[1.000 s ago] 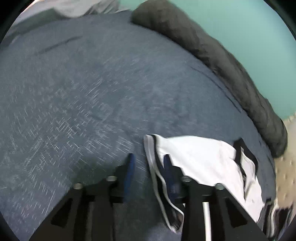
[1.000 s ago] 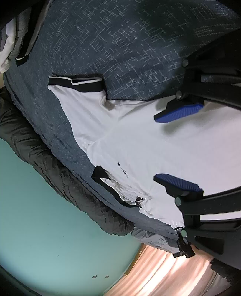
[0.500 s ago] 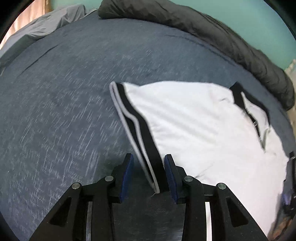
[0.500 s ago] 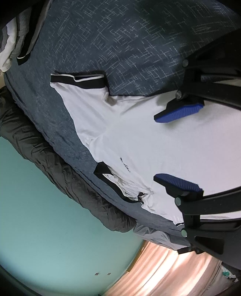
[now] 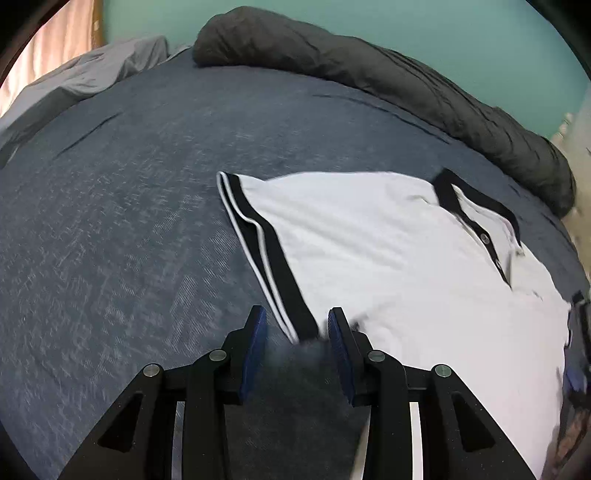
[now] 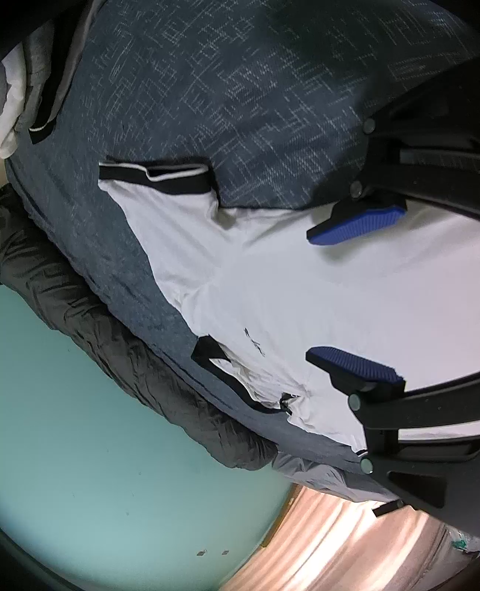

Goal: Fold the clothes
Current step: 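Pull the sleeve out from the shirt body and lay it flat, open left tool, then move the right tool to the sleeve cuff and grasp it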

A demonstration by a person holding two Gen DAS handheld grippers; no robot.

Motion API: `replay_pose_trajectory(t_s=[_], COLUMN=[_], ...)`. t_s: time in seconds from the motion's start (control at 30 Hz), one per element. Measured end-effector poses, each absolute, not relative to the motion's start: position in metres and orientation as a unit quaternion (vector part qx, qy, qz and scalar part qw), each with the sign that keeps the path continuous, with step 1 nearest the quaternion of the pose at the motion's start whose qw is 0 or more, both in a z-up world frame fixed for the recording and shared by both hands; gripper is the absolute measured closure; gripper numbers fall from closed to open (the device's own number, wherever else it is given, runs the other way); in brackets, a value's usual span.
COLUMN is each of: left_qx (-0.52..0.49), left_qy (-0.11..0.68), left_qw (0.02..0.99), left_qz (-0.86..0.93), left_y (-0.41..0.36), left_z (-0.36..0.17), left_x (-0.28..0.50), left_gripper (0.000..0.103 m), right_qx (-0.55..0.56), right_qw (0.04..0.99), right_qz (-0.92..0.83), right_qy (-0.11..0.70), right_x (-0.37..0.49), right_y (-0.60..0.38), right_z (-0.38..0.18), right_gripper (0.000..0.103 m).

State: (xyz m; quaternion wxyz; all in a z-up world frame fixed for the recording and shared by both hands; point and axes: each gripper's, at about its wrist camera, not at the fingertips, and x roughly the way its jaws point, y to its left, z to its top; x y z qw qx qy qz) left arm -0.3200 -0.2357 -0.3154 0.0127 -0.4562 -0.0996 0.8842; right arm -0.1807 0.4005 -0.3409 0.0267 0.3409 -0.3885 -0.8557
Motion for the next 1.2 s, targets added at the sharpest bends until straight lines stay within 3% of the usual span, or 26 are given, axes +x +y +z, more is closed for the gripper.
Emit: replay_pose_trajectory(t_s=[0.53,1.2], left_qx=[-0.446,-0.436], left_qy=[-0.121,-0.101], left_qw=[0.039,0.055], left_qz=[0.886,0.893], left_y=[-0.212,-0.192], left_z=[-0.329,-0.331], left_x=[-0.272,-0.264], left_gripper=[0.041,0.034], right_qx=[0.359,0.434], right_qw=[-0.037,-0.126], right_qz=[-0.866,-0.851], right_qy=[-0.347,-0.269], right_x=[-0.175,-0.277], right_y=[0.429,0.522], right_z=[-0.335,-0.314], right_gripper=[0.04,0.038])
